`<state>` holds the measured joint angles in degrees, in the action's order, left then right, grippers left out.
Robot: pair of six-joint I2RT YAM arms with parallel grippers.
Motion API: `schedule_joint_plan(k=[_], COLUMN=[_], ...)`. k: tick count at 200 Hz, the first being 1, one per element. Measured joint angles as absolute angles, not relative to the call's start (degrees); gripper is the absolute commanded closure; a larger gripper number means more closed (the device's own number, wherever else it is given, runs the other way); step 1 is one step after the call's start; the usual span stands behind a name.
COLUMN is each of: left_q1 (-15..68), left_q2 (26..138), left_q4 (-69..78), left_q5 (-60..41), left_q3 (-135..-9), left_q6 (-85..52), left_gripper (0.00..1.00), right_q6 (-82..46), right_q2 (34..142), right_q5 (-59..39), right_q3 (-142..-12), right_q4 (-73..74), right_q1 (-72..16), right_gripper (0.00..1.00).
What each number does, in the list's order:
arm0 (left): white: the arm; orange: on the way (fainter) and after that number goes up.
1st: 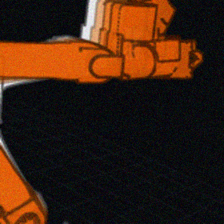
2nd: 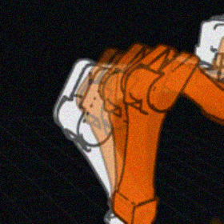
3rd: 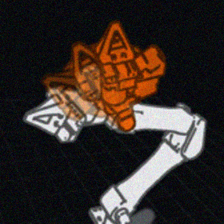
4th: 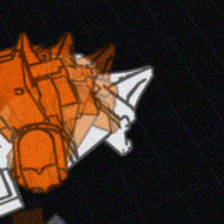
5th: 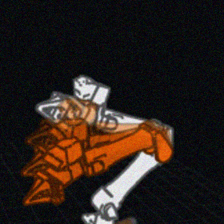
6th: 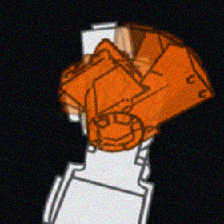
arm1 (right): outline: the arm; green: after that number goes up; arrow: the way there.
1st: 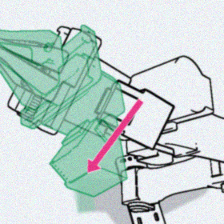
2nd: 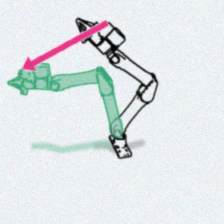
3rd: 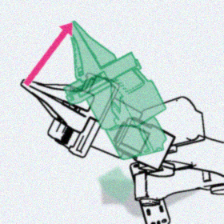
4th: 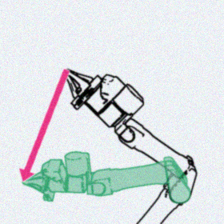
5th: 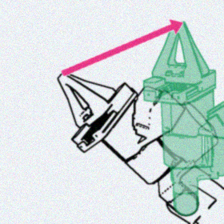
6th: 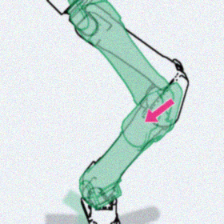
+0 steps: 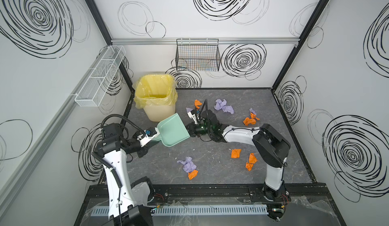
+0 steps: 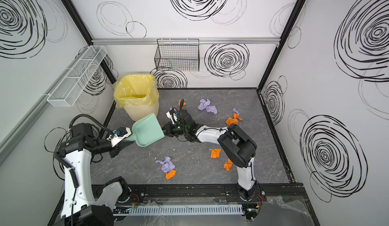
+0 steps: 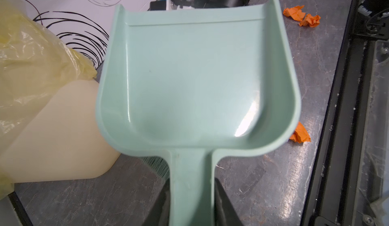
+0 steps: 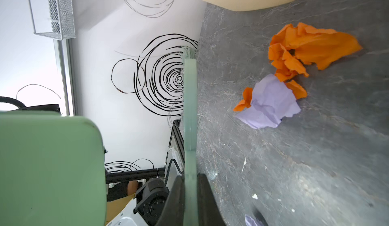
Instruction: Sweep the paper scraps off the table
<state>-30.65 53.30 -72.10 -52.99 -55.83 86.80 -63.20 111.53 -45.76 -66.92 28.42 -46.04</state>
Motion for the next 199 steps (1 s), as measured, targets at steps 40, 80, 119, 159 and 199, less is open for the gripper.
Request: schedule_joint_plan(k=[40, 80, 119, 159, 199], left_q1=[-32.3, -34.1, -35.7, -36.1, -36.2], left_q2=[54.2, 55.7, 58.6, 61.8, 62.4], left_q4=[-73.5, -73.6, -73.6, -73.6, -73.2], left_q5=[-53.8, -54.0, -54.0, -54.1, -54.2], left_q3=[-55.8, -55.4, -54.0, -53.8, -53.7], left_q6=[89.7, 92.6, 95.1, 96.4, 96.6], left_gripper=[1.00, 1.00, 1.00, 1.00, 1.00], right_q6=[-67.4, -68.2, -67.2, -62.9, -56.1], right_q2=[120.8, 125.3, 124.1, 117.9, 106.8], right_q5=[-49.4, -51.3, -52.3, -54.0, -54.5], right_q3=[-73.6, -74.8, -69.5, -60.1, -49.0], right_q4=[29.5, 28.8, 29.0, 27.6, 21.6], right_q1=[-45.3, -43.0, -38.3, -33.3, -27.8], right_gripper=[1.00, 1.00, 1.00, 1.00, 1.00])
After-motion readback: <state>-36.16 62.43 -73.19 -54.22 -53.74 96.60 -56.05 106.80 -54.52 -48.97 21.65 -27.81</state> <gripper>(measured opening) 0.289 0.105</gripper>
